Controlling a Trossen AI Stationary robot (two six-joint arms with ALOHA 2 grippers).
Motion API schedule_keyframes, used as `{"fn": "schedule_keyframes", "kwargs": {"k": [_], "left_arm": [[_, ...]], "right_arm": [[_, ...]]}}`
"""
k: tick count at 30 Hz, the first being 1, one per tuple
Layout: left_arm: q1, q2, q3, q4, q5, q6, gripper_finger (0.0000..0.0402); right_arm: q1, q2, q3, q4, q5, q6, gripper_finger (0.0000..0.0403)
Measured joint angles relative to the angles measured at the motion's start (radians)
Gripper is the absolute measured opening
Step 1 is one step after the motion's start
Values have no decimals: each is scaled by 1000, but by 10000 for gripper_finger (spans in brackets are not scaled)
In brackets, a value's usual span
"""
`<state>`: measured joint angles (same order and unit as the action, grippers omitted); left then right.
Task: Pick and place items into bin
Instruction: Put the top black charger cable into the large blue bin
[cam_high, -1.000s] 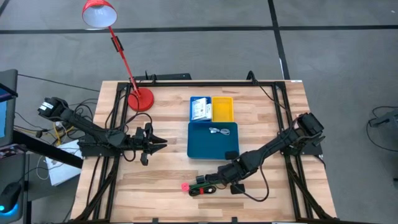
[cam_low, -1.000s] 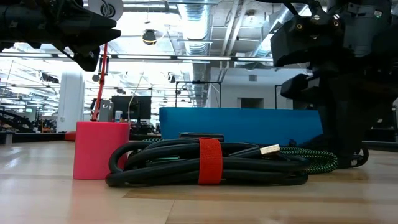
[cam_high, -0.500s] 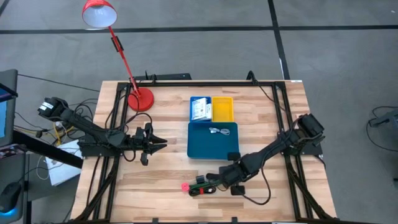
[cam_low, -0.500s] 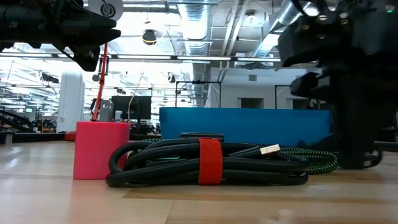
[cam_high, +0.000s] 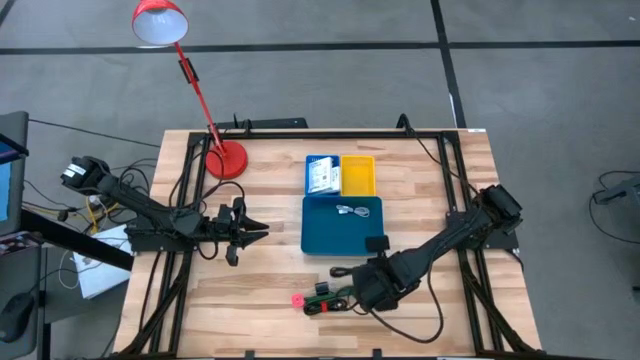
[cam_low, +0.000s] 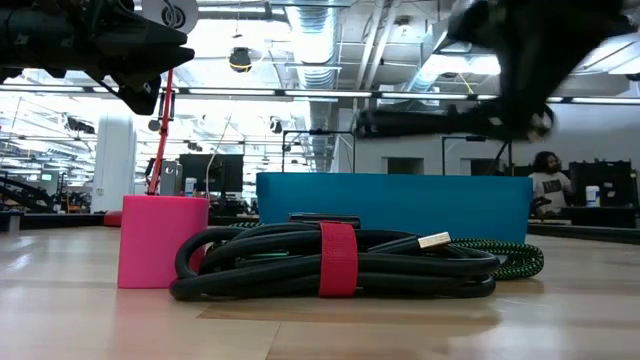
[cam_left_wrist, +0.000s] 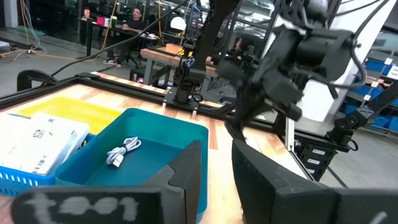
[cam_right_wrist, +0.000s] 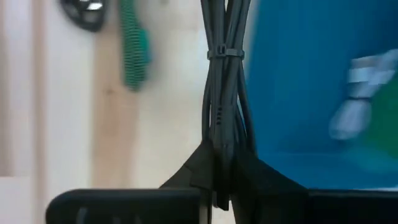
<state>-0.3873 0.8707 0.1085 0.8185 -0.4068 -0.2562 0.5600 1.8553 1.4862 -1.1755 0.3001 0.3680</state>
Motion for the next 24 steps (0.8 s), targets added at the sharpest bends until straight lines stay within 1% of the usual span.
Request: {"fn": "schedule_keyframes", "kwargs": {"k": [4,7,11,16,22,24], "left_arm": [[0,0,0,-1,0,0,77],[0,0,0,-1,0,0,77],[0,0,0,-1,0,0,77],[0,0,0,-1,0,0,77],[0,0,0,-1,0,0,77],[0,0,0,-1,0,0,77]], "right_arm": [[-36,-1,77,-139,109,-67,18],[-87,-1,105,-211,149,-117,26],[-170,-2,108,-239,148,-198,32],[-267,-2,108,-223,147,-312,31],[-368,-2,108,-223,141,-325,55],[-391,-2,108,-223,124,-327,63]]}}
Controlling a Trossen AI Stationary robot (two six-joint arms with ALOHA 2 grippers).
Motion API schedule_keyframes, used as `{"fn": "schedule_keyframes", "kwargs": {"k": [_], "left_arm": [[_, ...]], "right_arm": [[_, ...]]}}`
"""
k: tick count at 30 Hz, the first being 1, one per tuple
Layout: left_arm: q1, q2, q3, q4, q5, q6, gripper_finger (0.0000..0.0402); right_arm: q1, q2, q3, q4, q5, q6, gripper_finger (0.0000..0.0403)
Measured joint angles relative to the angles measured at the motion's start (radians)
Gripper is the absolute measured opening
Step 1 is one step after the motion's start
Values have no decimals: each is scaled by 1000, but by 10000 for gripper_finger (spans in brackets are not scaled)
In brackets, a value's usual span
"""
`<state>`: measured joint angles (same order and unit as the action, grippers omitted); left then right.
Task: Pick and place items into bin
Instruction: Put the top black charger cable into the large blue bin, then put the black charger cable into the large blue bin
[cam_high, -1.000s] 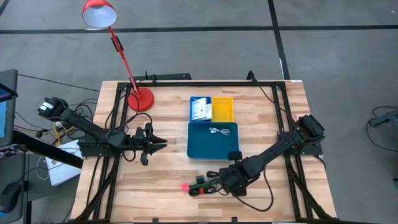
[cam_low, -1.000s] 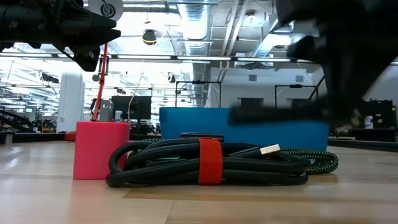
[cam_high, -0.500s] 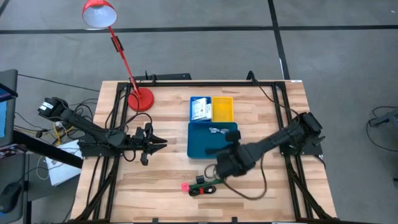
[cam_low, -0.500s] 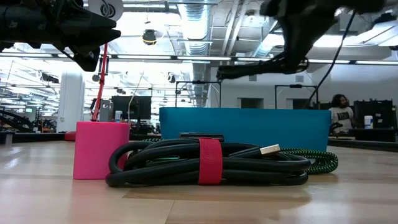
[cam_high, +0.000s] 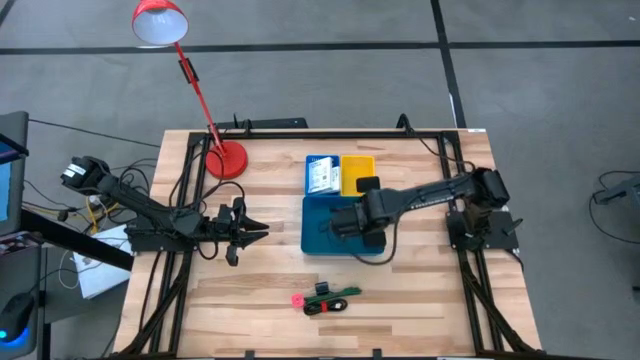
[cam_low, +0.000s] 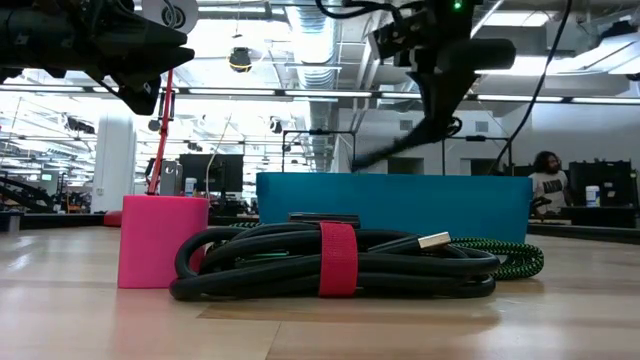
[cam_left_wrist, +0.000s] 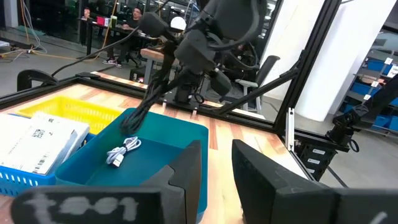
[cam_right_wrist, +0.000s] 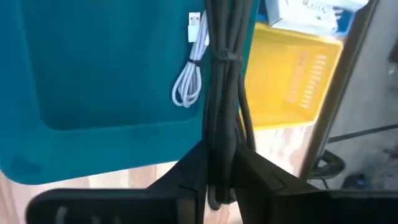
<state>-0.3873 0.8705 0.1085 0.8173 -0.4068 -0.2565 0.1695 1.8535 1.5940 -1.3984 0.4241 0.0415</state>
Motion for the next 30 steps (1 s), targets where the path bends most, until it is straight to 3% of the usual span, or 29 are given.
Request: {"fn": "schedule_keyframes", "kwargs": {"k": [12,23,30], "left_arm": [[0,0,0,0,0,0,77],[0,0,0,-15,0,25,77],[0,0,0,-20,0,25,77]], "right_arm": [[-20,0,0,21,-37,-16,104],[-35,-1,0,17,-34,-12,170],[-18,-1,0,-106,-34,96,185]]}}
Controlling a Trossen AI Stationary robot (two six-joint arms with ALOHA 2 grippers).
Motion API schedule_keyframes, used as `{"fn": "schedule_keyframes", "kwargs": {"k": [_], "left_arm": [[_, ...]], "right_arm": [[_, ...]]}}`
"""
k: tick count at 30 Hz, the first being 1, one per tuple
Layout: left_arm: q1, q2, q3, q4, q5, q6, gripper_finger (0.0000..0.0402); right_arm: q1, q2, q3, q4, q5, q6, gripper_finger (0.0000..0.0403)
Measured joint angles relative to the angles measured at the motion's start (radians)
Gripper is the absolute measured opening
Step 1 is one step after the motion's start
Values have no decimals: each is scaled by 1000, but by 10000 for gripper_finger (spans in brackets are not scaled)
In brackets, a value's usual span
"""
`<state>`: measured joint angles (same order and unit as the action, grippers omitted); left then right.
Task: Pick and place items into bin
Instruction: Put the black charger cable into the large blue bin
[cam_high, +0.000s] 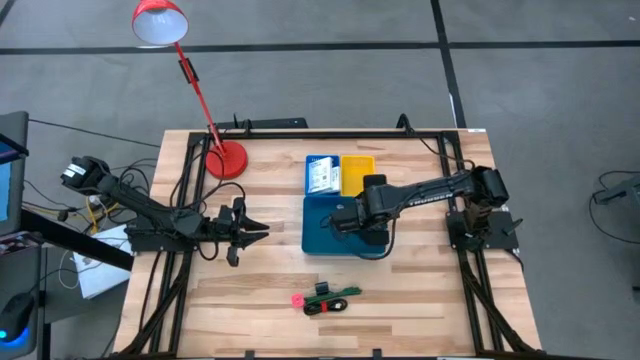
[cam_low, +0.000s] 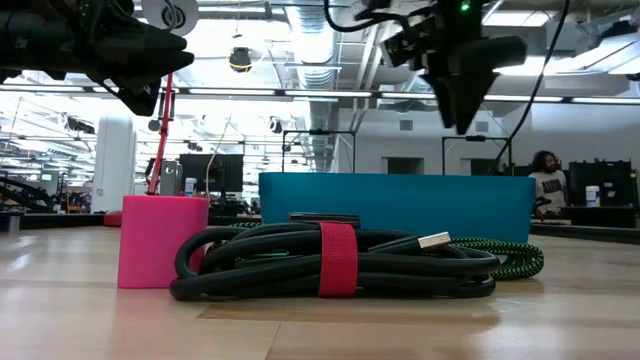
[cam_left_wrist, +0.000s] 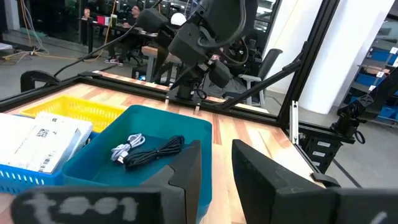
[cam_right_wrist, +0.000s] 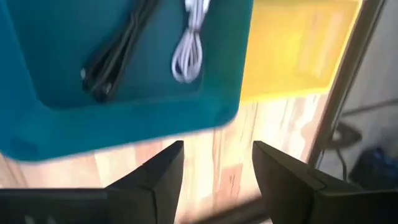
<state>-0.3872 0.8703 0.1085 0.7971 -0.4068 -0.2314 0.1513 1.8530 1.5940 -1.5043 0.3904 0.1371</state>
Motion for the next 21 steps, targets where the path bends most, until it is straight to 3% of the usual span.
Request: {"fn": "schedule_keyframes", "kwargs": {"k": [12,21], "left_arm": [[0,0,0,28,-5,0,77],[0,0,0,98,2,38,77]], "right_arm": [[131,-19,-10,-65,15,198,169],[306,-127,-61,-43,196,433,167]]}}
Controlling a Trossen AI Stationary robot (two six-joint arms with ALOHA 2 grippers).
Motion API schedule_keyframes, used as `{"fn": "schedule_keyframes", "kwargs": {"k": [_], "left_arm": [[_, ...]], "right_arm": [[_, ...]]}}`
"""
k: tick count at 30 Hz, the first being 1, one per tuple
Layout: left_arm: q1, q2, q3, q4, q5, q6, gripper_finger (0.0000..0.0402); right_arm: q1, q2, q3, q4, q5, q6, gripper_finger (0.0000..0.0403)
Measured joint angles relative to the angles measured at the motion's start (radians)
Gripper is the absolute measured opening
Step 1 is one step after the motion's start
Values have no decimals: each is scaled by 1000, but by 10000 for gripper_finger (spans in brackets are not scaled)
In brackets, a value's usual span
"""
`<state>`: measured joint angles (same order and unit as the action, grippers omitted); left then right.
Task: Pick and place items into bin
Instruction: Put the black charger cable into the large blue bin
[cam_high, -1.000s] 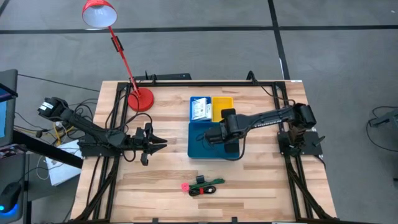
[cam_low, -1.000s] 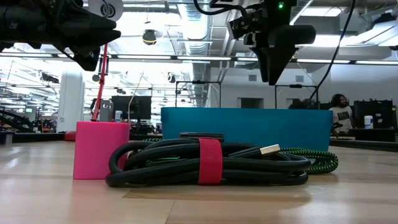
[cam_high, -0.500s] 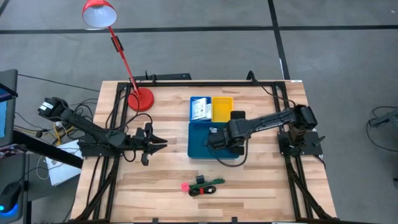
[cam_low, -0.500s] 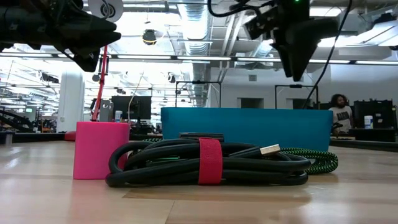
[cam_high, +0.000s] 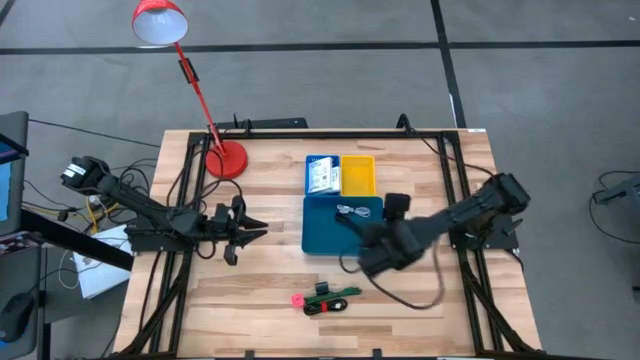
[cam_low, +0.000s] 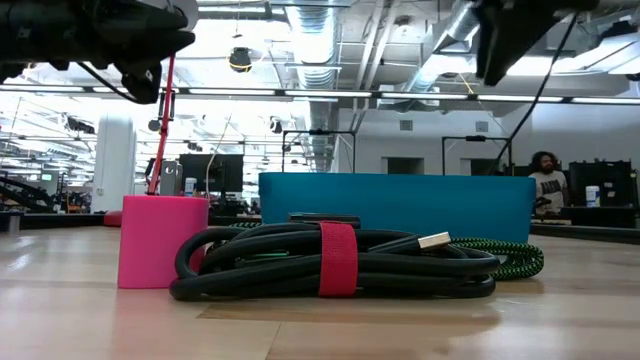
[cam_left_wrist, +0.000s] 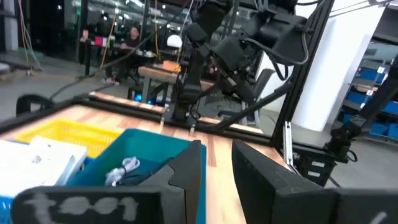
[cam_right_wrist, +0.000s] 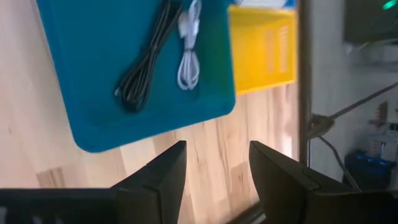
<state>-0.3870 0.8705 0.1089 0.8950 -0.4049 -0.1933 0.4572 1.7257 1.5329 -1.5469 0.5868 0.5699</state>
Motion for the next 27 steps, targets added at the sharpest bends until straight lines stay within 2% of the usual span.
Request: {"fn": "schedule_keyframes", "kwargs": {"k": [5,9,11,15,18,27], "left_arm": [[0,0,0,1,-18,62,77],[6,0,1,38,-68,100,77],[14,0,5,31,-38,98,77],[20,8,106,-184,82,71,77],[18,74,234,-398,86,55,77],[17,436,625,-813,158,71,77]], "right_arm": [[112,-146,-207,134,122,187,166],[186,-276,-416,271,173,335,166],[216,-330,-514,337,187,402,166],[265,-400,-663,461,198,500,166],[293,-418,-726,515,198,539,166],[324,-396,-756,556,200,585,166]]}}
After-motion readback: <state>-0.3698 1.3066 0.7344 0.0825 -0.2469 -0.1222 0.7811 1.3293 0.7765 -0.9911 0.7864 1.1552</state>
